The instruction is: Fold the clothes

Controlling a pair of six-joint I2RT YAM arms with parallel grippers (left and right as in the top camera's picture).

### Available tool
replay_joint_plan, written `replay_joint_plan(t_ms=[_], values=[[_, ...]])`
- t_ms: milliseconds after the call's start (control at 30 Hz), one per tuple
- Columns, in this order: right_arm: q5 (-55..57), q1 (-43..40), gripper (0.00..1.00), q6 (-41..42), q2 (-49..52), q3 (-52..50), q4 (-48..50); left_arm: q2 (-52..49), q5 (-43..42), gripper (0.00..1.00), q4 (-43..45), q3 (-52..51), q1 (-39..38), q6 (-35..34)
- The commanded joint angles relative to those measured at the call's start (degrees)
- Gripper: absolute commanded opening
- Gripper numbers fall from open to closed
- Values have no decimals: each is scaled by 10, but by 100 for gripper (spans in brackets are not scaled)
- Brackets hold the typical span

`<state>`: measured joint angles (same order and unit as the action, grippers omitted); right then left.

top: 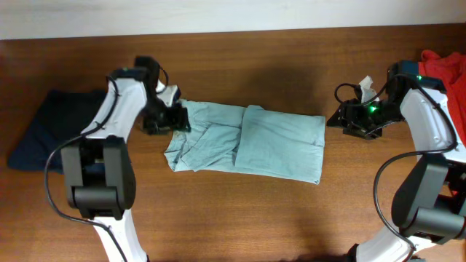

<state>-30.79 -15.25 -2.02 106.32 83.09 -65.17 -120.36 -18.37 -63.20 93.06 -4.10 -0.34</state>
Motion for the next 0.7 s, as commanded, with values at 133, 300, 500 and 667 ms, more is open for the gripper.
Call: replay_joint_plan(t_ms=[133, 300, 500, 667], values=[[-9, 2, 62, -8, -8, 8, 0, 4, -44, 71, 118, -123, 0, -30], [-9, 2, 62, -8, -8, 8, 0, 3, -43, 73, 168, -151, 0, -33], [-9, 2, 62, -8, -8, 8, -4, 5, -41, 71, 171, -151, 7, -33], [-9, 2, 62, -8, -8, 8, -2, 10, -28, 75, 161, -150, 60, -4]])
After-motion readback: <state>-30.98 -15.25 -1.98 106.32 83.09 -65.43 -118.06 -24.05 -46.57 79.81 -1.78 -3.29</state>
